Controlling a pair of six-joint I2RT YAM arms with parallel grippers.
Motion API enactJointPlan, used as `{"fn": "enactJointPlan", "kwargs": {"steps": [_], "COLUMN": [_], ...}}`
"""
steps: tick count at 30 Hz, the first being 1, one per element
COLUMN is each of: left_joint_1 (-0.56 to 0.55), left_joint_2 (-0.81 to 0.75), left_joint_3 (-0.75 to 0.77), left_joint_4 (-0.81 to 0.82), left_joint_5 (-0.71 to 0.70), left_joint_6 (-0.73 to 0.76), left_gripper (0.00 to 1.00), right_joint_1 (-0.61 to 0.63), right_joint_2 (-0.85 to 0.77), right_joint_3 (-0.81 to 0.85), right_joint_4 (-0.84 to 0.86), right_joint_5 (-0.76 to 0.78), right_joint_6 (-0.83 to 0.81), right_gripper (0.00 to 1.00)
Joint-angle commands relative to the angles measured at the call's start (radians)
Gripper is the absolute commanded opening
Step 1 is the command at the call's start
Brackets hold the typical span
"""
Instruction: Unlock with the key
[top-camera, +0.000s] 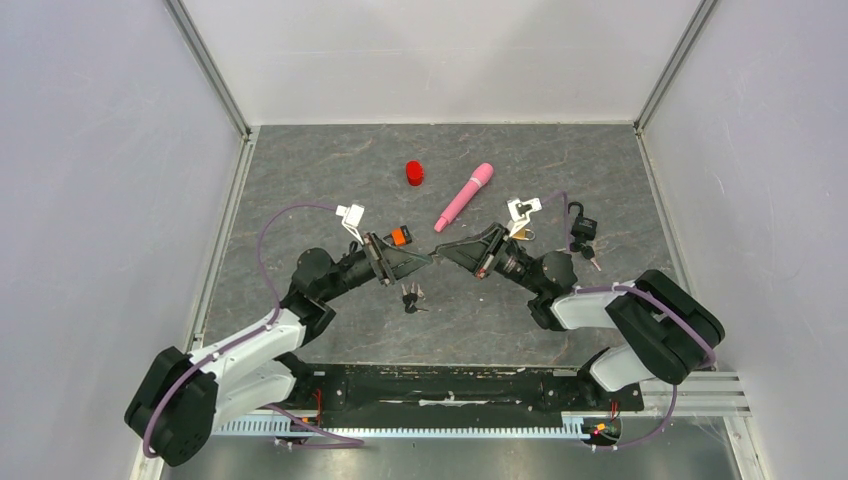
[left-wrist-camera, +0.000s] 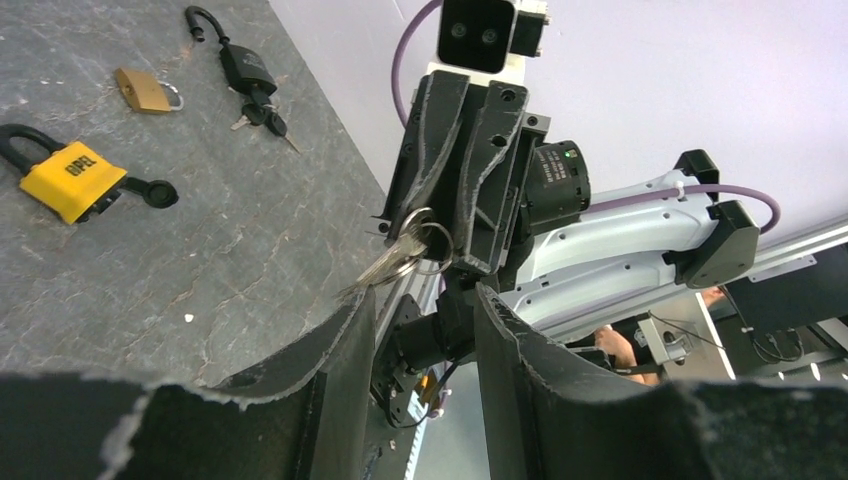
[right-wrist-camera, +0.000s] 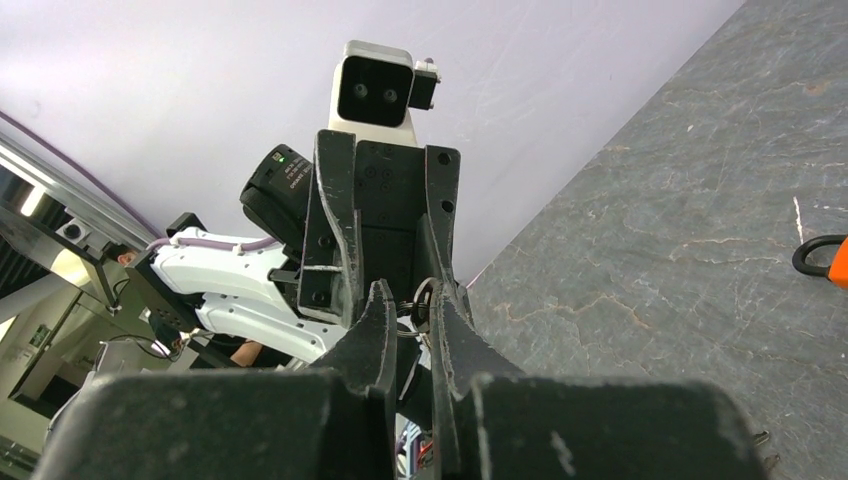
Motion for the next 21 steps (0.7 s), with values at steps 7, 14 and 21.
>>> {"fn": "enactJointPlan", "kwargs": {"steps": [7, 14, 21], "left_joint_1": [-0.005, -0.005, -0.006], "left_joint_2": [-0.1, -0.01, 0.056], "left_joint_3": [0.0, 0.034, 0.07], "left_joint_4": [-0.152, -0.037, 0.053], "left_joint_5": [-0.118, -0.01, 0.074], "left_joint_6": [0.118, 0.1, 0.107], "left_gripper": [0.48, 0.48, 0.48], "right_joint_1": [-0.01, -0.011, -0.011], "right_joint_2": [-0.05, -0.055, -0.059], "right_joint_3": [-0.003, -0.001, 0.001], "right_joint_4": [0.129, 0.148, 0.164], "right_joint_5": [0.008, 0.002, -0.005], "right_joint_6": [-0.004, 0.011, 0.026], "right_gripper": [0.0, 0.0, 0.0]}}
